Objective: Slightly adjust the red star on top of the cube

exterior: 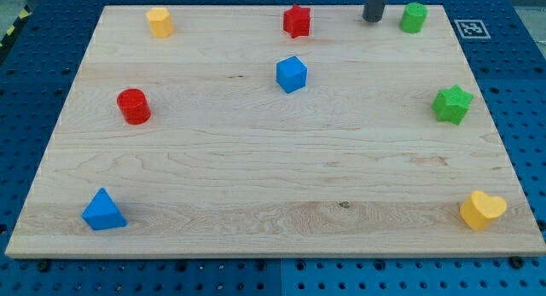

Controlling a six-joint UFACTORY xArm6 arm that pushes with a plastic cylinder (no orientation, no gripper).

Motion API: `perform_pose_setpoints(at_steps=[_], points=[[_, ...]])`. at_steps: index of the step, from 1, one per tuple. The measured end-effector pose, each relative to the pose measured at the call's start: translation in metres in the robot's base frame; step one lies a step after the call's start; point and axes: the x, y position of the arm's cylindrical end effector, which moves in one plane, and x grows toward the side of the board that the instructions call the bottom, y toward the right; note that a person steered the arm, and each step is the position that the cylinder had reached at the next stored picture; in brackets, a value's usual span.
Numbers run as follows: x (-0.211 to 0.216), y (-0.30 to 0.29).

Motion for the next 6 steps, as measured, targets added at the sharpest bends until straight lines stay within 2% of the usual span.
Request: perform_pose_setpoints(at_steps=[2, 3, 4, 5, 6], points=[[0.0, 0.0], [0.0, -0.024], [-0.017, -0.085], [-0.034, -0.113], [-0.004, -0.115]])
